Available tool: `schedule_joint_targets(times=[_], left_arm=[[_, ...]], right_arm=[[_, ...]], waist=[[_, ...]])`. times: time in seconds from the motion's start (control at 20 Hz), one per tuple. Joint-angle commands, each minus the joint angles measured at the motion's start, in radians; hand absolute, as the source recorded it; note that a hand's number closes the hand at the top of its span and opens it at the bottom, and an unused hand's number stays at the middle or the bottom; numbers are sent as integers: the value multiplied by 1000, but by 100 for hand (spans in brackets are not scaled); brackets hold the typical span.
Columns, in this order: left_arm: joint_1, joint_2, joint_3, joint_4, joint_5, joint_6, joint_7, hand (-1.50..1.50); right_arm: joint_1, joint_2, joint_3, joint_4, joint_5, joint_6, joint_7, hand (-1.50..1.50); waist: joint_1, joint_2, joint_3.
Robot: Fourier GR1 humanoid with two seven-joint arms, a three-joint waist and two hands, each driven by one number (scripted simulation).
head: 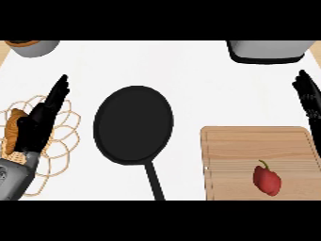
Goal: Pick the bell pepper from the cutting board and place it in the pan
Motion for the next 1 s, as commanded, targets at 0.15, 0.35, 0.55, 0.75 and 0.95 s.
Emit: schedule_joint_targets(times=[0.15,0.35,0.55,0.75,0.95], left_arm=[[17,-40,125,-65,85,15,65,0],[63,-95,157,-64,163,43,87,0],[128,-108,167,-78,162,65,71,0],[117,-94,174,-133,165,64,111,0],[82,-69,212,-109,186,10,127,0]], right_arm=[[26,-55,-115,-89,-132,141,36,150],[201,-149,-140,-81,88,-35,112,150],[481,-198,-194,-284,184,-65,-46,-150],[694,-243,-322,-359,234,-90,-68,-150],[771,-315,-386,-489,318,-40,16,-150]], waist=[[19,-23,12],[-22,-30,9],[-60,-39,10],[-50,-35,11],[-20,-25,10]])
